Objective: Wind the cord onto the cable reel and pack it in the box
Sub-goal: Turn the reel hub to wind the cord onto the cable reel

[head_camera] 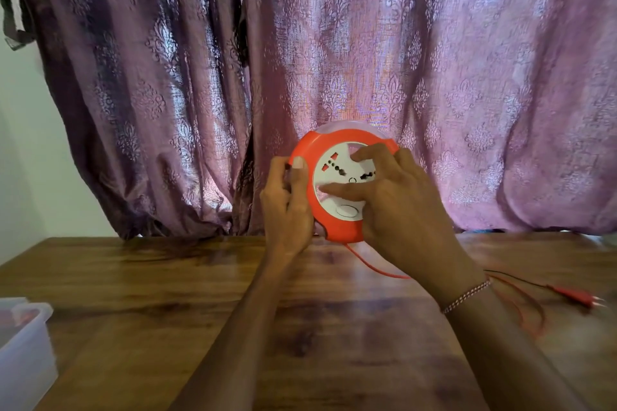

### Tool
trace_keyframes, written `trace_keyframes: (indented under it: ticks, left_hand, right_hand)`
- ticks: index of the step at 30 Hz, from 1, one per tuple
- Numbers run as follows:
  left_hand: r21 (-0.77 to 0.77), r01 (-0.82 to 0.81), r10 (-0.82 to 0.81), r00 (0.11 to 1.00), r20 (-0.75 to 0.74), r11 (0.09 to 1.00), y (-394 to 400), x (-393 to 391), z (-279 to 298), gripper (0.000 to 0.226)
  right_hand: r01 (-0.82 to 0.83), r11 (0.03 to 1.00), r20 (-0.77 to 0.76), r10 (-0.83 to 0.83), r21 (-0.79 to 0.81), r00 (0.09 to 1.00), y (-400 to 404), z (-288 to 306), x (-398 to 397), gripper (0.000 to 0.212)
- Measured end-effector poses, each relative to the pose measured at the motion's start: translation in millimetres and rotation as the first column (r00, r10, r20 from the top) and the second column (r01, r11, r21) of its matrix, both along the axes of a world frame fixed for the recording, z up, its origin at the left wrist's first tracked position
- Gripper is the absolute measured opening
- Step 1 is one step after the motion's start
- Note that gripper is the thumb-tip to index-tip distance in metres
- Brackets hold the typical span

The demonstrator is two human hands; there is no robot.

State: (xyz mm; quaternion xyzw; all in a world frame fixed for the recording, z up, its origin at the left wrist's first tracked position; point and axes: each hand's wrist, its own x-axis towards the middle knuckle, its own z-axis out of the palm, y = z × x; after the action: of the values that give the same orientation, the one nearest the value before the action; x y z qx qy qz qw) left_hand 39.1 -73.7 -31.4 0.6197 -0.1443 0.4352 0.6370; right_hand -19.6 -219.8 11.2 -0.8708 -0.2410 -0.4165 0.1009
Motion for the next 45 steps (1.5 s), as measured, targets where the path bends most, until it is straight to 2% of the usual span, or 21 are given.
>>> trace_keyframes:
  ticks: [3,6,9,14,17,19,21,27,33,35,39,45]
  left_hand:
    - [0.005,-0.01,0.01,1.0,-0.002,1.0,0,1,-1,0.039]
    - [0.033,-0.051,0.051,0.999,-0.001,0.998,-1,0,-1,0.032]
    - [0.041,-0.052,0.052,0.999,0.002,0.998,-2,-1,-2,0.03]
    - [-0.001,-0.012,0.012,1.0,0.012,1.0,0,-1,0,0.045]
    - [-0.002,-0.009,0.009,1.0,0.016,1.0,1,-1,0,0.046]
    - [-0.008,-0.001,0.001,1.0,0.012,1.0,1,-1,0,0.045]
    - [-0.017,0.002,-0.002,1.0,0.01,1.0,0,-1,0,0.044]
    - [-0.014,0.002,-0.002,1.0,0.017,1.0,2,1,0,0.046]
    - [0.028,-0.015,0.015,1.0,0.015,0.999,1,3,-3,0.037]
    - [0.043,-0.029,0.029,0.999,0.016,0.999,1,3,-3,0.039]
    - [0.066,-0.051,0.05,0.999,0.018,0.997,-2,2,-4,0.039]
    - [0.08,-0.058,0.057,0.998,0.015,0.995,0,3,-5,0.037]
  right_hand:
    - [0.107,0.994,0.029,-0.108,0.01,0.994,0,-6,4,0.05]
    - [0.214,0.975,-0.003,-0.214,0.065,0.977,-1,-9,8,0.063]
    - [0.225,0.964,-0.01,-0.226,0.138,0.974,-2,-7,10,0.06]
    - [0.055,0.994,-0.09,-0.046,0.099,0.995,-7,1,7,0.052]
    - [-0.076,0.995,0.002,0.076,0.066,0.997,-12,3,7,0.034]
    - [-0.154,0.988,0.001,0.154,-0.005,0.988,-13,2,7,0.04]
    - [-0.162,0.985,-0.025,0.161,-0.059,0.987,-12,2,8,0.051]
    - [-0.014,0.995,-0.028,0.011,-0.103,1.0,-12,-1,10,0.061]
    - [0.098,0.988,0.052,-0.092,-0.12,0.994,-10,0,5,0.049]
    - [0.122,0.989,0.048,-0.118,-0.089,0.992,-10,-1,6,0.049]
    - [0.214,0.977,-0.02,-0.213,0.01,0.977,-6,-4,6,0.063]
    - [0.288,0.948,0.037,-0.295,0.135,0.955,-1,-7,7,0.068]
